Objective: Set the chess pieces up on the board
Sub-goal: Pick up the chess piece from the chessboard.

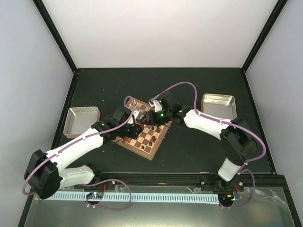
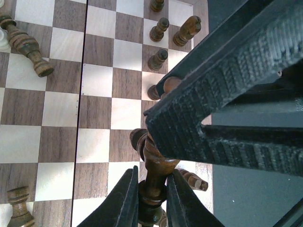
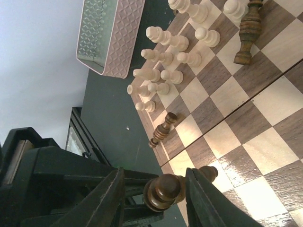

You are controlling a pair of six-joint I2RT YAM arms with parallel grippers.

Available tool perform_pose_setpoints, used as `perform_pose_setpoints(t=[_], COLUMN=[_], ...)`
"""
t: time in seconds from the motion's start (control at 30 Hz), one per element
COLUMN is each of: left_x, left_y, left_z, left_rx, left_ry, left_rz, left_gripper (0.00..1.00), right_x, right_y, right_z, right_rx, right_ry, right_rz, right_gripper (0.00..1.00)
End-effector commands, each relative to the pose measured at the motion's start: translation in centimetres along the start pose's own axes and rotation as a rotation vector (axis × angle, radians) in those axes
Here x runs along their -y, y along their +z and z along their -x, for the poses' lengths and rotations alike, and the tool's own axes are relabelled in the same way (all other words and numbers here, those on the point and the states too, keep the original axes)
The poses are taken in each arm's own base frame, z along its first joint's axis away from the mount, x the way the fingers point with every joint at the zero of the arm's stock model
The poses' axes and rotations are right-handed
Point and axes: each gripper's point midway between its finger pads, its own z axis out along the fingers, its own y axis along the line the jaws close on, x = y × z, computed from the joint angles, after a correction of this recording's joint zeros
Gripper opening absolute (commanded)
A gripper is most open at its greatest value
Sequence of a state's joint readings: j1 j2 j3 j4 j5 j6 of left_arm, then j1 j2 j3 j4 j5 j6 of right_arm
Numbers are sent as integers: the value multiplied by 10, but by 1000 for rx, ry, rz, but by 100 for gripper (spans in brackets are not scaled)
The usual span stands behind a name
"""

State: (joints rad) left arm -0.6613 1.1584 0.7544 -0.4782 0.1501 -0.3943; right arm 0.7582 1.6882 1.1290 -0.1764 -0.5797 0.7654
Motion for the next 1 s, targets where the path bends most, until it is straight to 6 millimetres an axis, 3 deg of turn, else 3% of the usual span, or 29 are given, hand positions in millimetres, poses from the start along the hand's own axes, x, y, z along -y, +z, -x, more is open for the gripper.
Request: perform_pose_setpoints(t=[0.0, 0.1, 0.47, 0.6, 0.8, 0.97], left_x=[2, 2, -1, -8, -28, -31], left_y=[-5, -4, -3, -3, -4, -7], left_z=[7, 7, 4, 0, -11, -14], left_rx=[28, 26, 16, -1, -42, -51], left_ry=[3, 4, -7, -42, -138, -193], left_rz=[-8, -9, 3, 39, 110, 100], left_gripper=[1, 1, 2, 2, 1, 2], right_x=[0, 0, 0, 2, 20, 29], right_y=[-2, -2, -4, -14, -35, -43], right_z=[4, 7, 12, 24, 47, 39], right_rx=[6, 17, 49, 148, 302, 306], right_ry=[-17, -26, -52, -132, -319, -481], right_rz=[-13, -21, -26, -62, -255, -429], right_gripper=[39, 39, 8, 6, 6, 6])
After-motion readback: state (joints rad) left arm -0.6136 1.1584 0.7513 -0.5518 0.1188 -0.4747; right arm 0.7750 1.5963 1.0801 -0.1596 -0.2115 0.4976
